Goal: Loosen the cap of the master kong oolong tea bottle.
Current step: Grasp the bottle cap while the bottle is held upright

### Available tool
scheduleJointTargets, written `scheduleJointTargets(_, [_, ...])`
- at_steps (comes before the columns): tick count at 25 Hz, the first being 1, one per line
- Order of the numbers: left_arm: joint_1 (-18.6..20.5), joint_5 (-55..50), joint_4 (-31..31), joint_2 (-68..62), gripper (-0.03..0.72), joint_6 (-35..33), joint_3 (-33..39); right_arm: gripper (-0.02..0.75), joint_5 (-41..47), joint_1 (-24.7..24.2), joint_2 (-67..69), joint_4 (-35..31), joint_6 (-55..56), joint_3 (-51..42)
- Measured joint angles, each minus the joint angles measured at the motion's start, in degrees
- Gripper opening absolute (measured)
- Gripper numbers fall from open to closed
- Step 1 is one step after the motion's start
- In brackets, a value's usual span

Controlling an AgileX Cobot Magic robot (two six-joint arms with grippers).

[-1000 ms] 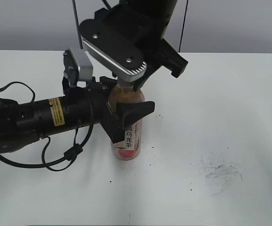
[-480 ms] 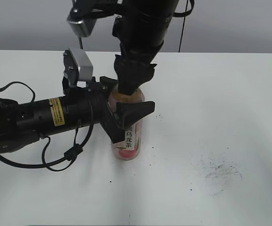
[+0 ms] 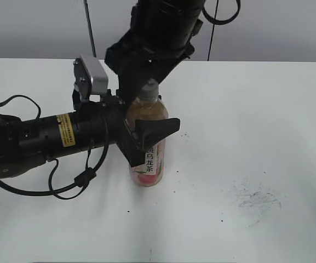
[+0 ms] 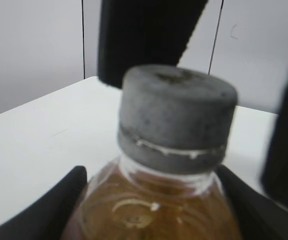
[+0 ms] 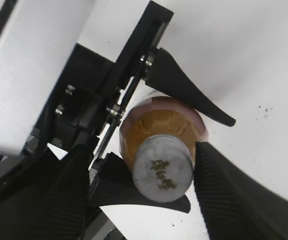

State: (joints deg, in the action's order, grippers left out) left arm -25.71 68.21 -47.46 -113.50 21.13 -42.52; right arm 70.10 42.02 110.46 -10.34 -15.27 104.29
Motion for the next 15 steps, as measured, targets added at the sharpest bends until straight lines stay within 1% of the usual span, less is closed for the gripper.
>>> scheduleJointTargets(4, [0.0,0.0,0.0,0.0,0.447,0.0,0.0,0.459,0.0,0.0,-0.3,1.1,3.2,0.0])
scheduleJointTargets(6, [0.0,0.0,0.0,0.0,0.447,0.0,0.0,0.431,0.0,0.0,-0.3,1.2,3.6,0.0])
scheduleJointTargets(11, [0.0,0.0,0.0,0.0,0.447,0.0,0.0,0.393,0.0,0.0,-0.3,1.7,3.7,0.0])
scheduleJointTargets(12, [0.0,0.0,0.0,0.0,0.447,0.0,0.0,0.370,0.0,0.0,-0.3,2.5,3.7,0.0])
scheduleJointTargets(15, [0.0,0.0,0.1,0.0,0.447,0.1,0.0,0.265,0.0,0.0,-0.3,3.7,3.1,0.0])
